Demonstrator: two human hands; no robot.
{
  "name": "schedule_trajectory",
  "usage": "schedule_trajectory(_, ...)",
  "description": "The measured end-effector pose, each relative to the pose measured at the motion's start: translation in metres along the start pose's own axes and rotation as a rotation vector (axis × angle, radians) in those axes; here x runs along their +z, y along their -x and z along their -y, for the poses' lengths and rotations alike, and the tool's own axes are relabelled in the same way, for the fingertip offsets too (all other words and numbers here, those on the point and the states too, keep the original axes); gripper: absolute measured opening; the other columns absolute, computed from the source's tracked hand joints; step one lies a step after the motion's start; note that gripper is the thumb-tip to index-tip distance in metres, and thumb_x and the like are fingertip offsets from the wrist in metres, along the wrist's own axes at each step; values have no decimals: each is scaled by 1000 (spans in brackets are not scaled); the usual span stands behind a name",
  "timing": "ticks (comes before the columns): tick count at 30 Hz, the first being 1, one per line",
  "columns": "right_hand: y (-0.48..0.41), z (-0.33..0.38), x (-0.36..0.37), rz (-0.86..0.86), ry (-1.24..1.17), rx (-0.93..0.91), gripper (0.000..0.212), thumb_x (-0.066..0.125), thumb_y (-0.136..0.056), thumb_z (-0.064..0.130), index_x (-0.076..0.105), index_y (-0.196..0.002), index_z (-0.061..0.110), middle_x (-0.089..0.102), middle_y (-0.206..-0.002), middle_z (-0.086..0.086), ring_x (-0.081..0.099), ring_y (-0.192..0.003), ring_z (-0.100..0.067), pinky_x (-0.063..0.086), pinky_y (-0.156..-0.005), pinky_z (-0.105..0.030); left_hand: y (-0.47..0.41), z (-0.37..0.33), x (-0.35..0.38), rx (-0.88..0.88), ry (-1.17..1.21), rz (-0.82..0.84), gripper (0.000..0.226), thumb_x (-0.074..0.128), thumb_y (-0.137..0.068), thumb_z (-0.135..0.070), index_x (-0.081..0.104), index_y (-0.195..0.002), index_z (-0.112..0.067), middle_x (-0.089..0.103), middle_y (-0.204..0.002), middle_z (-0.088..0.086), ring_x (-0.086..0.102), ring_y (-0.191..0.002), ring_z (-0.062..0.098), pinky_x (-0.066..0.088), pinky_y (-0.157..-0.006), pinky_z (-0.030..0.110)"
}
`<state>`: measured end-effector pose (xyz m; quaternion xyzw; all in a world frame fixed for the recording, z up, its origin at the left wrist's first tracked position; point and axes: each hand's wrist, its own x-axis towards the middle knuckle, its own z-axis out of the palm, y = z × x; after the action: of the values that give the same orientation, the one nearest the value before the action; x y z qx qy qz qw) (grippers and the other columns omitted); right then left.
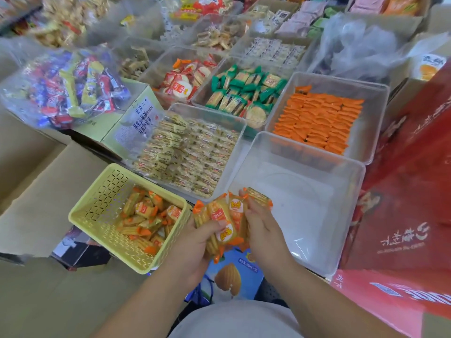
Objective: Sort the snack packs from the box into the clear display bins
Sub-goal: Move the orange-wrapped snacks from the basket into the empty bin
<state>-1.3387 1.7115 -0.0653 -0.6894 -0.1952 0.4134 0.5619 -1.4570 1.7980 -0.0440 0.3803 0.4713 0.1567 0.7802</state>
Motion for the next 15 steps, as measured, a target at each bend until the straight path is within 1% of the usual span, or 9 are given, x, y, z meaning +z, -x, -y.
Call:
schedule_trajectory(3, -5, 0, -6, -28, -53, 73, 50, 46, -102, 17, 48, -143, 44, 62, -131, 6, 69, -106, -13, 59, -89, -48, -4, -1, -1, -16, -3, 13, 56, 76, -76, -13, 66, -131, -7, 73, -121, 22, 69, -113, 43, 53, -101, 58)
schedule_trajectory(4, -7, -1, -8, -39, -77, 92, 50, 51, -100, 17, 47, -141, 46, 63, -124, 7, 71, -95, -9, 63, -79, -44, -6, -1, -3, -21, 6, 16, 55, 77, -77, -11, 65, -131, -8, 72, -122, 22, 69, -113, 43, 53, -101, 59)
schedule_trajectory(6, -11, -5, -12, -62, -102, 94, 58, 61, -97, 18, 41, -142, 48, 62, -116, 11, 68, -88, 2, 61, -64, -29, -9, -1, -6, -32, 17, 22, 53, 78, -80, -10, 66, -131, -9, 73, -122, 20, 71, -112, 41, 54, -100, 58)
schedule_trajectory(8, -13, -7, -14, -91, -72, 78, 68, 68, -94, 23, 35, -150, 42, 62, -113, 16, 66, -91, 5, 61, -67, -25, -12, -2, -8, -48, 29, 33, 50, 76, -82, -12, 66, -131, -9, 73, -122, 19, 71, -111, 39, 55, -97, 56)
schedule_trajectory(9, -15, -6, -13, -93, -53, 79, 60, 69, -93, 27, 44, -146, 40, 65, -111, 17, 67, -93, 2, 62, -72, -27, -13, -2, -7, -51, 31, 47, 51, 77, -82, -13, 66, -132, -10, 73, -123, 19, 71, -111, 38, 57, -95, 54)
schedule_trajectory(11, -17, -5, -10, -58, -9, 63, 28, 64, -97, 32, 66, -121, 46, 73, -105, 15, 70, -95, -2, 62, -79, -32, -16, -2, -5, -46, 31, 76, 52, 75, -82, -18, 66, -133, -11, 73, -124, 18, 71, -112, 37, 60, -86, 48)
schedule_trajectory(12, -18, -4, -8, -38, -22, 61, 22, 59, -100, 32, 69, -115, 44, 74, -105, 15, 71, -97, -5, 61, -84, -37, -17, -2, -4, -42, 33, 75, 52, 74, -81, -19, 66, -133, -11, 72, -124, 18, 71, -112, 37, 60, -85, 46)
schedule_trajectory(14, -19, -2, -4, 3, -132, 105, 24, 51, -102, 38, 67, -120, 40, 73, -113, 13, 70, -107, -11, 57, -94, -44, -20, -1, -2, -25, 30, 42, 52, 77, -79, -21, 66, -126, -2, 72, -118, 20, 69, -102, 40, 52, -88, 47)
schedule_trajectory(15, -20, -1, -3, 37, -158, 108, 29, 51, -99, 46, 65, -123, 41, 73, -116, 13, 69, -110, -9, 56, -96, -40, -21, -1, -2, -7, 11, 19, 52, 79, -77, -23, 64, -118, 5, 71, -105, 22, 65, -89, 38, 47, -84, 46)
